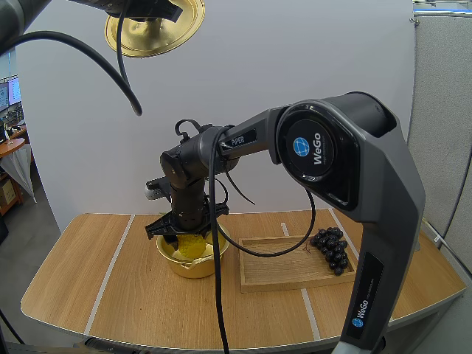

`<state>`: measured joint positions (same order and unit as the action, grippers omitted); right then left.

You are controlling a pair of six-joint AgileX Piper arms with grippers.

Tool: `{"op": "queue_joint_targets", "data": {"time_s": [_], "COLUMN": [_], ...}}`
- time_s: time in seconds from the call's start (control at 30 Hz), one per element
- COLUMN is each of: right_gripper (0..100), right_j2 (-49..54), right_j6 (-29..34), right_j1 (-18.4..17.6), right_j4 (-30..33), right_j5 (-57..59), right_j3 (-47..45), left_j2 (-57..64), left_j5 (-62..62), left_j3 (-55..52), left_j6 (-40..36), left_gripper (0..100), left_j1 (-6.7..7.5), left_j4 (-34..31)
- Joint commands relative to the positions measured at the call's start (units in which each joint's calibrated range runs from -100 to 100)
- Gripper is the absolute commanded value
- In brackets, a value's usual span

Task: Open the pot, put the pineapple inside, and close it

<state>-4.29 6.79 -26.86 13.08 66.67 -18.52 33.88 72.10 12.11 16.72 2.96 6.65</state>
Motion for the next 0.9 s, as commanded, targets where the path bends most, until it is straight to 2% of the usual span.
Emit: {"op": "queue_joint_targets", "data": {"time_s": [0.0,0.3,0.5,0.53,0.6,0.7,0.87], "right_gripper": [0,0,0,11,41,100,100], "right_j2": [-0.6,-3.8,-3.8,-3.8,-3.8,-3.8,-3.8], "right_j6": [0.9,1.1,-2.5,-2.5,-2.4,-1.7,-0.3], "right_j1": [0.0,0.9,0.9,0.9,0.9,0.9,0.9], "right_j4": [2.1,2.1,-0.5,-0.7,-0.8,-0.1,1.3], "right_j5": [-0.1,-0.7,-2.2,-2.2,-2.2,-2.0,-0.4], "right_j3": [0.4,0.4,0.4,0.4,0.4,0.4,0.4], "left_j2": [0.4,0.4,0.4,0.4,0.4,0.4,0.4], "left_j5": [-2.0,-2.0,-2.0,-2.0,-2.0,-2.0,-2.0], "left_j3": [0.5,0.5,0.5,0.5,0.5,0.5,0.5], "left_j6": [-0.6,-0.6,-0.6,-0.6,-0.6,-0.6,-0.6], "left_gripper": [0,0,0,0,0,0,0], "left_j1": [0.23,0.23,0.23,0.23,0.23,0.23,0.23], "left_j4": [0.0,0.0,0.0,0.0,0.0,0.0,0.0]}}
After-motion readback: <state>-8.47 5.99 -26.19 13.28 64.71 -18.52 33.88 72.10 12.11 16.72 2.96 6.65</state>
